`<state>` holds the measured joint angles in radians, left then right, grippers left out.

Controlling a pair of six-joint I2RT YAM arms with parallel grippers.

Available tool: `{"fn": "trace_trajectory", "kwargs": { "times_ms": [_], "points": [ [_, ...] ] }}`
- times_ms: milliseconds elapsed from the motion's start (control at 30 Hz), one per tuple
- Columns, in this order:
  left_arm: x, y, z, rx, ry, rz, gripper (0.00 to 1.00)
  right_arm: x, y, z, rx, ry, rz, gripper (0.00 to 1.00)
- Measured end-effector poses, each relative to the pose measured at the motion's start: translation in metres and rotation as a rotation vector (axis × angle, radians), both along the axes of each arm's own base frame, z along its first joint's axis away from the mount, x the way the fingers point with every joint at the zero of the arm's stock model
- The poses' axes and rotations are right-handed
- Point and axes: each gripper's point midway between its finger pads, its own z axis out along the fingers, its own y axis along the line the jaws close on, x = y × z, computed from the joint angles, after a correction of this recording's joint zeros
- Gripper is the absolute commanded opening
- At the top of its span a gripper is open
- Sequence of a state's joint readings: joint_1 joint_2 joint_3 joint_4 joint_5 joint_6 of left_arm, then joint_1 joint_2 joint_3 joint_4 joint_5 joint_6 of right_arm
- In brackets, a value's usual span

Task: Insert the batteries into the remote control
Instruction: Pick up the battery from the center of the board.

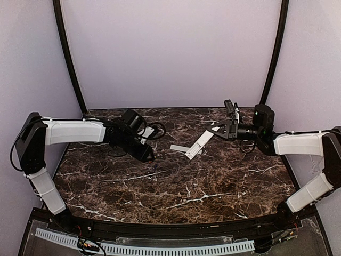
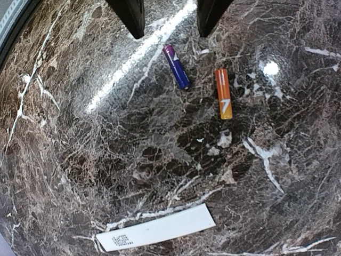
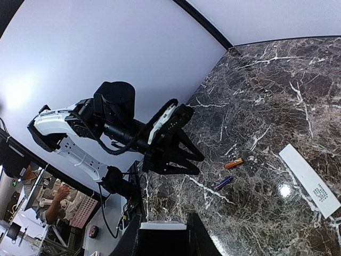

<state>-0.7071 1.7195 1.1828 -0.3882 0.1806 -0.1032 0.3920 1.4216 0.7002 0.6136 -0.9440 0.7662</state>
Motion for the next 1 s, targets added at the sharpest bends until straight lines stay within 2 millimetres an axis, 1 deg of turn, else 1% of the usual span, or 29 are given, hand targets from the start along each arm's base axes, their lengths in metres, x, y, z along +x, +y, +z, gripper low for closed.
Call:
{"fn": "trace_trajectory", "kwargs": {
  "times_ms": [200,300,400,467,567,700,833,1000],
  "points": [
    [-0.01,-0.008,-0.019,0.057,0.037,-0.04,0.32,-0.001,-0.003,-0.008,0.001,0.031,-0.013,0.0],
    [-0.009,-0.01,-0.025,0.077,0.038,-0.042,0.32,-0.001,-0.003,-0.01,0.002,0.039,-0.02,0.0],
    [-0.007,-0.009,-0.026,0.098,0.034,-0.036,0.32,0.0,-0.004,-0.009,0.003,0.037,-0.024,0.0],
    [-0.001,-0.01,-0.022,0.105,0.024,-0.03,0.32,0.0,-0.004,-0.009,0.005,0.035,-0.025,0.0],
    [0.015,-0.009,-0.016,0.116,0.0,-0.013,0.32,0.0,-0.004,-0.009,0.006,0.034,-0.026,0.0],
    [0.031,0.001,-0.017,0.139,-0.004,0.013,0.31,0.0,-0.004,-0.009,0.006,0.035,-0.026,0.0],
    [0.037,0.012,-0.024,0.177,0.007,0.023,0.31,0.001,-0.004,-0.01,0.007,0.038,-0.027,0.0],
    [0.039,0.011,-0.033,0.201,0.021,-0.007,0.31,0.004,-0.004,-0.013,0.01,0.047,-0.029,0.0]
  ]
}}
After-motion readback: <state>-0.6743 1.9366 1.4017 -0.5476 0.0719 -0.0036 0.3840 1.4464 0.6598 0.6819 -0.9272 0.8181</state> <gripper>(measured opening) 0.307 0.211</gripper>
